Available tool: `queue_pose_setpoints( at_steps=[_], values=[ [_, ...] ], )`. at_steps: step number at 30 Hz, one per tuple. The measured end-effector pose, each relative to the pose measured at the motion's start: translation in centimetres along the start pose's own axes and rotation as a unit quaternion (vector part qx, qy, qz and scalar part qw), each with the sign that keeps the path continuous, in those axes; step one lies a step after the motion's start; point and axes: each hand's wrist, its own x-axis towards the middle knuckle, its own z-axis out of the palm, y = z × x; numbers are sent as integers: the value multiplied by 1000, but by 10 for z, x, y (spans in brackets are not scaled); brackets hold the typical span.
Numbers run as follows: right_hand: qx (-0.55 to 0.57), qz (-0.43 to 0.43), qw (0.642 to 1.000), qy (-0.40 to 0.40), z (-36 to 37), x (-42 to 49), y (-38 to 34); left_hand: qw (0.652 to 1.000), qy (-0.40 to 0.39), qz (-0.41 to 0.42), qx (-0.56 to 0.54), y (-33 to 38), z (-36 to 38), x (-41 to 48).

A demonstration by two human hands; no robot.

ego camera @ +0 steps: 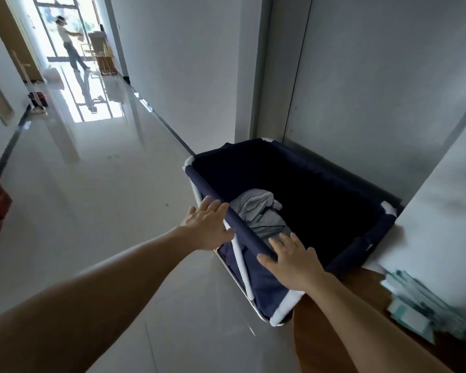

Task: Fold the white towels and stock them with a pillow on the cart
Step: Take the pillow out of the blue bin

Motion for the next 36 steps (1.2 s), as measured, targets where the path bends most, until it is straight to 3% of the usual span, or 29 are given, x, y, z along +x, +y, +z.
queue_pose_setpoints(
  at_steps=[14, 21, 26, 32, 36],
  values=[
    [73, 87, 993, -38, -5, 280, 86, 988, -131, 76, 37, -25, 52, 323],
    [115, 130, 981, -84, -14, 378, 112, 978, -181, 100, 41, -37, 66, 451],
    [151, 201, 963, -97, -12, 438, 131, 958, -234, 154, 60, -47, 94, 542],
    [184, 308, 928, -103, -6, 515, 136, 935, -240, 253, 61, -63, 126, 654],
    [214, 346, 902, -141, 17, 557, 125, 921, -268, 276, 63, -74, 157, 699]
  ],
)
